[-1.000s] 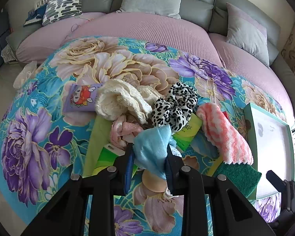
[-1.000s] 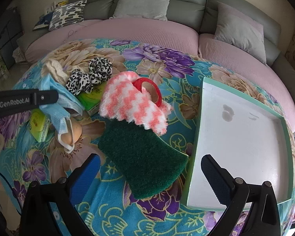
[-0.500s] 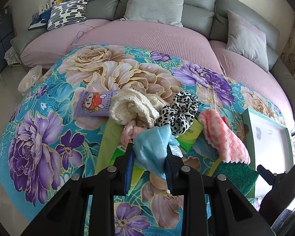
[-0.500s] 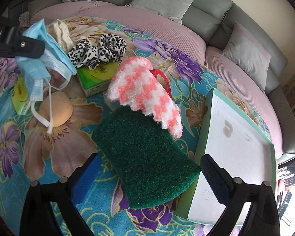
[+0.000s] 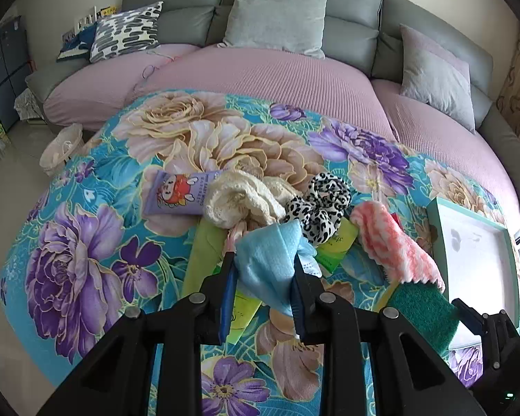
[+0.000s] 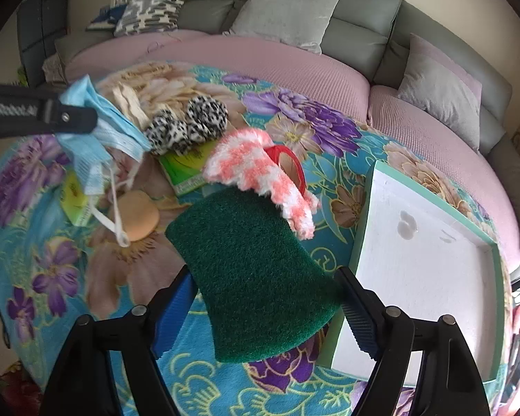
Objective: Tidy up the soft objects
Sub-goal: 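Grasp the green scouring sponge with the right tool while the left tool lifts the mask, then carry the mask and sponge into the white tray and open both tools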
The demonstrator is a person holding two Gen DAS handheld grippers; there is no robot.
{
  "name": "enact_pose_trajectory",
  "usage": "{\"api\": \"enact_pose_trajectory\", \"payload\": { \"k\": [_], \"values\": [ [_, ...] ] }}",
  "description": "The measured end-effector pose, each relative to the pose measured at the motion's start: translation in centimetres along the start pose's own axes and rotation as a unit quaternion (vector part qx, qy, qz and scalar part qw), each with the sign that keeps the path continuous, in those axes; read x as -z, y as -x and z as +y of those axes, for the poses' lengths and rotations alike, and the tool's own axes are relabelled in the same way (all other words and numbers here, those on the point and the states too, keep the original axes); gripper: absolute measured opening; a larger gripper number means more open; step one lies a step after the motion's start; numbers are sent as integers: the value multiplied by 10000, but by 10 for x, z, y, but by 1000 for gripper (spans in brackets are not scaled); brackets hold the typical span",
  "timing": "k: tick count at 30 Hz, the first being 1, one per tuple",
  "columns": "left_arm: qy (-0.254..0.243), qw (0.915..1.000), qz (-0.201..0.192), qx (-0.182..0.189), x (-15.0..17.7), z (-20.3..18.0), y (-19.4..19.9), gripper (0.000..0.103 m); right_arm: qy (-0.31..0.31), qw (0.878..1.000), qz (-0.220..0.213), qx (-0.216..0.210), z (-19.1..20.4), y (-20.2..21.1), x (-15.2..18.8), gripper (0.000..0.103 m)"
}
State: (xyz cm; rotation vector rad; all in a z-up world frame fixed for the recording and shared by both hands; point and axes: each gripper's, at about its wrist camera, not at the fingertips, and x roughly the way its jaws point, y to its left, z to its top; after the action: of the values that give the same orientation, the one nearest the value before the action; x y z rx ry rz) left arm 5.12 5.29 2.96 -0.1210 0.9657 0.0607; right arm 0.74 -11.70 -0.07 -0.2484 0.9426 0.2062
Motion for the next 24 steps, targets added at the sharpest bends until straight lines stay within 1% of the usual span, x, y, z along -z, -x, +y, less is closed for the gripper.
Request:
{"api": "enact_pose_trajectory", "payload": {
  "k": [5, 12, 18, 24],
  "values": [
    [-25, 9998, -208, -40, -1, -2, 16, 29, -168, 9987, -282, -387, -6, 25, 0, 81],
    [-99, 9986, -523, -62, -2, -10, 39, 29, -325, 9951, -655, -666, -16, 56, 1, 80],
    [-151, 9975, -691, -83, -2, -20, 53, 29, -618, 9907, -917, -788, -36, 73, 4, 80],
    [-197, 9969, -756, -59, 0, -28, 59, 29, -915, 9886, -990, -676, -57, 80, 10, 80]
  ]
}}
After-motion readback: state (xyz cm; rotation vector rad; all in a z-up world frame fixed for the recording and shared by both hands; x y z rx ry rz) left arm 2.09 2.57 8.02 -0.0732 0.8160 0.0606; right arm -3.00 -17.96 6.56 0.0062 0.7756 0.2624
